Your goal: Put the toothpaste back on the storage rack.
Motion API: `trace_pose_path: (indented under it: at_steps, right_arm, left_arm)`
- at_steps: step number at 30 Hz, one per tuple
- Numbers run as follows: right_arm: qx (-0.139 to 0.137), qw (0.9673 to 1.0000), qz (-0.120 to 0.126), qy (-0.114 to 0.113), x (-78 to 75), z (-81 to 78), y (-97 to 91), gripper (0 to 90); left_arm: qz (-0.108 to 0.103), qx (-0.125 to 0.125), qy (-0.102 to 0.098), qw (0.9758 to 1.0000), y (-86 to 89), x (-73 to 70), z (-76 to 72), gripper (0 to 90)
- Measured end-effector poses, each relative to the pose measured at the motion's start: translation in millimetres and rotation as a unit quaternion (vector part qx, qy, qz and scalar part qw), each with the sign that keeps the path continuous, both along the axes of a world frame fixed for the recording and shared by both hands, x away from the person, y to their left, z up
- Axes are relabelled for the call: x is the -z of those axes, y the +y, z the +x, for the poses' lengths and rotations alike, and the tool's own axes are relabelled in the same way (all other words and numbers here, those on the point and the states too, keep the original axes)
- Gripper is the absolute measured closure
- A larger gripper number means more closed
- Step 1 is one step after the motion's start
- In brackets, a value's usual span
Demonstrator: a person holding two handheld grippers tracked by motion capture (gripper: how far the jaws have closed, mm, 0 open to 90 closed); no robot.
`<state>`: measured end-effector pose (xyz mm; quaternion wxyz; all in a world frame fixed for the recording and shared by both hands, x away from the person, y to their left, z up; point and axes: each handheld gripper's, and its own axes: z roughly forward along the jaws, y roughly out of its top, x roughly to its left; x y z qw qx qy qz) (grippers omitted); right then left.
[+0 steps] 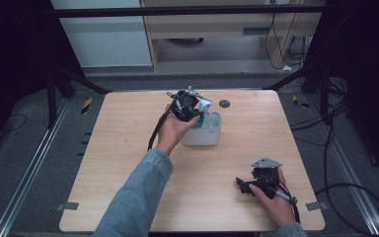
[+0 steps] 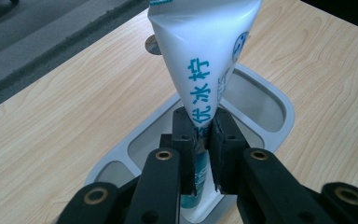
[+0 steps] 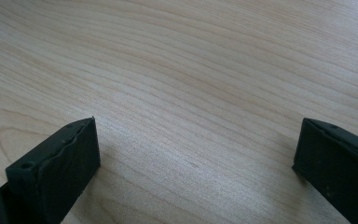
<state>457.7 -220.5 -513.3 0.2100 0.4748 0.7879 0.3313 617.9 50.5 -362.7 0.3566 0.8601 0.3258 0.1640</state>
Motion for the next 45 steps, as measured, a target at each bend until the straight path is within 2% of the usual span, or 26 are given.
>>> trace_pose_path:
  at_steps: [21,27,36,45]
  right_arm:
    - [0.000,1.0000,0.000,0.000,0.0,0.0,0.1,0.4]
    - [0.000,1.0000,0.000,0.000,0.0,0.0,0.0,0.4]
    - [0.000,1.0000,0.000,-0.001,0.0,0.1,-0.1,0.4]
    - [-0.001,1.0000,-0.001,-0.001,0.0,0.1,-0.2,0.4]
  left_arm:
    - [0.002,-0.003,0.006,1.0000,-1.8,7.4,2.4,81.2]
    - [-0.004,-0.012,0.004,0.9999,-5.4,9.1,4.2,80.9]
    - [-0.002,-0.017,0.000,0.9999,-12.5,11.1,6.5,80.9]
    - [-0.003,-0.019,0.004,0.9998,-14.9,11.4,9.2,80.7]
